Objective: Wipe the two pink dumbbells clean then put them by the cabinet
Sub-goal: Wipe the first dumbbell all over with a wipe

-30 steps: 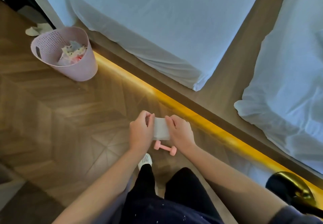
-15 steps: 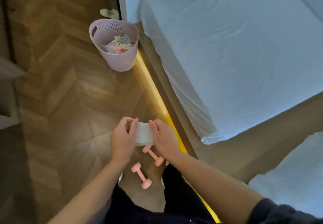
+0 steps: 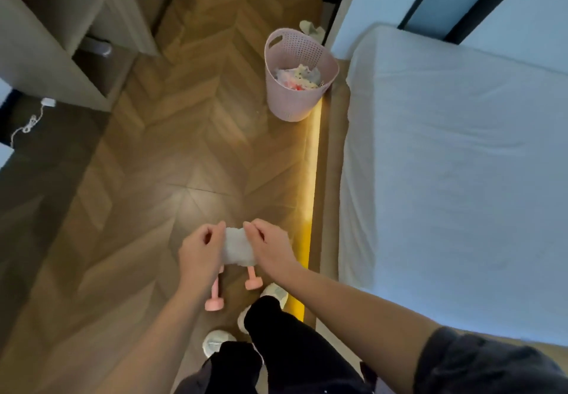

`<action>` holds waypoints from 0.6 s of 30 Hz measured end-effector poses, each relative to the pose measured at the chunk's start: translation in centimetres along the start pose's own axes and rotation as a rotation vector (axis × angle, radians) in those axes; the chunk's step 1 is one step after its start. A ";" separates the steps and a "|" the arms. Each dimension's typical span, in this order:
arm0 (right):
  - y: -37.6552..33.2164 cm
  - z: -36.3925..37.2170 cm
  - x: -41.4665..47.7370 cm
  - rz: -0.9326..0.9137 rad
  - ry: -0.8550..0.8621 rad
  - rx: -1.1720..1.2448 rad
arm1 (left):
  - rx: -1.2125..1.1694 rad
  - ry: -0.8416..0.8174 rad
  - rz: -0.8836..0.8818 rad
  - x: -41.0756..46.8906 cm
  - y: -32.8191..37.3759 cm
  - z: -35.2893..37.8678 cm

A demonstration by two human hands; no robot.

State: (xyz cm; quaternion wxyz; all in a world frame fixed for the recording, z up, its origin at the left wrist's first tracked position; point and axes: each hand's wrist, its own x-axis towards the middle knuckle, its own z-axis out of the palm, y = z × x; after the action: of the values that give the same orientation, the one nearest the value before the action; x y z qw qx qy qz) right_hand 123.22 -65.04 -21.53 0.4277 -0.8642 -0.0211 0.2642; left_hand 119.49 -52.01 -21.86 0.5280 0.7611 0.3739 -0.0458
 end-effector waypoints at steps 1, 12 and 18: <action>0.1 0.7 0.0 -0.002 -0.033 0.015 | 0.021 0.036 0.018 -0.2 -0.6 -0.3; 2.5 6.2 2.8 0.569 -0.320 0.485 | 0.143 0.291 -0.110 0.2 -8.1 1.1; 10.5 12.2 10.1 0.292 -0.423 -0.014 | 0.047 0.379 -0.259 4.7 -17.5 7.6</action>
State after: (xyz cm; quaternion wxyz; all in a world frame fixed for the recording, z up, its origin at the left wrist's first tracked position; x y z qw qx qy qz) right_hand 124.12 -60.15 -39.92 0.3651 -0.7865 0.0132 0.4980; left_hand 114.54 -53.09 -40.79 0.4204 0.7138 0.5597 0.0219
